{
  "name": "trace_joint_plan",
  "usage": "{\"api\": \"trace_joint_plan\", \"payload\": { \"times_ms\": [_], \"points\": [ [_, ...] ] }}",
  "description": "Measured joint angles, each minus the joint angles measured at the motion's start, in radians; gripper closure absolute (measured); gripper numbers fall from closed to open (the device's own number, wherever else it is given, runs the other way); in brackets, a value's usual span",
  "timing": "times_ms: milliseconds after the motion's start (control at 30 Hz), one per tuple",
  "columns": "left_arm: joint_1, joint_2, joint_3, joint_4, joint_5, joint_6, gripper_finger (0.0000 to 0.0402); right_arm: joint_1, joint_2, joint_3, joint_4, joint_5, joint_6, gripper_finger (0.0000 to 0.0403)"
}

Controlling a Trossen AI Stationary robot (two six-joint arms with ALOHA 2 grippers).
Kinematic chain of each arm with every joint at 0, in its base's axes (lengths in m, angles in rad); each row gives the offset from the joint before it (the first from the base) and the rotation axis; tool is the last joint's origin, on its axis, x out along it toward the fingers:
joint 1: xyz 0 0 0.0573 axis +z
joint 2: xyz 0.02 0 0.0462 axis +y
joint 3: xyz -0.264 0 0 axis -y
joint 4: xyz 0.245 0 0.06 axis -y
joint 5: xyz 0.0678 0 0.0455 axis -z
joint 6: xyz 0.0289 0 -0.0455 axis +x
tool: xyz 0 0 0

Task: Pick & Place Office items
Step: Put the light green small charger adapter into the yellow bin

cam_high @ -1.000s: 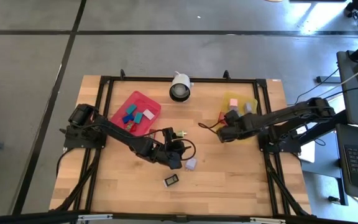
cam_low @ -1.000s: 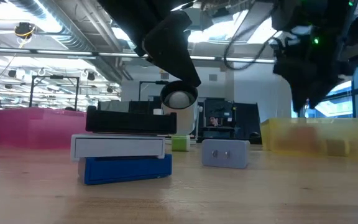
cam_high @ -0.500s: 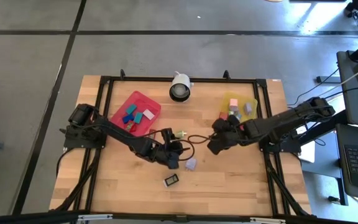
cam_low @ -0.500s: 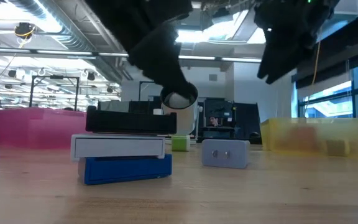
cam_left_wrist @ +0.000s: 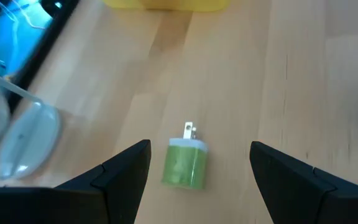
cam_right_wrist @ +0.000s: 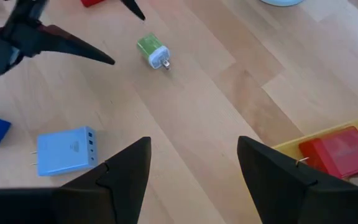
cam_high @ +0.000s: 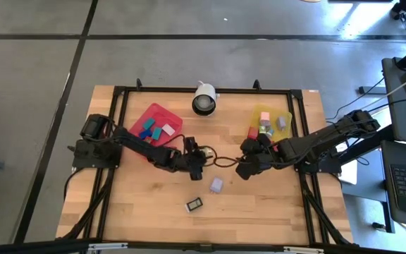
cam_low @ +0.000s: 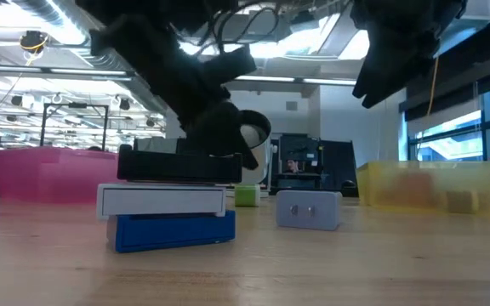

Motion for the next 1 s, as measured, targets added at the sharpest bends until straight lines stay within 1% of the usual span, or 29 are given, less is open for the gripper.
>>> {"api": "trace_joint_plan", "payload": {
  "times_ms": [200,367,500,667,1000],
  "points": [
    [0.070,0.000,-0.054,0.059,0.089,-0.001,0.0130,0.000,0.000,0.000,0.000,0.000,0.000,0.0161],
    [0.131,0.000,-0.104,0.151,0.214,0.003,0.0130,0.000,0.000,0.000,0.000,0.000,0.000,0.0161],
    [0.170,0.000,-0.132,0.208,0.277,0.007,0.0130,0.000,0.000,0.000,0.000,0.000,-0.001,0.0161],
    [0.204,0.011,-0.165,0.301,0.398,-0.002,0.0130,0.000,0.000,0.000,0.000,0.000,-0.001,0.0161],
    [0.210,0.071,-0.167,0.325,0.408,-0.003,0.0132,0.000,0.001,0.000,0.000,0.004,-0.001,0.0161]
  ]
}}
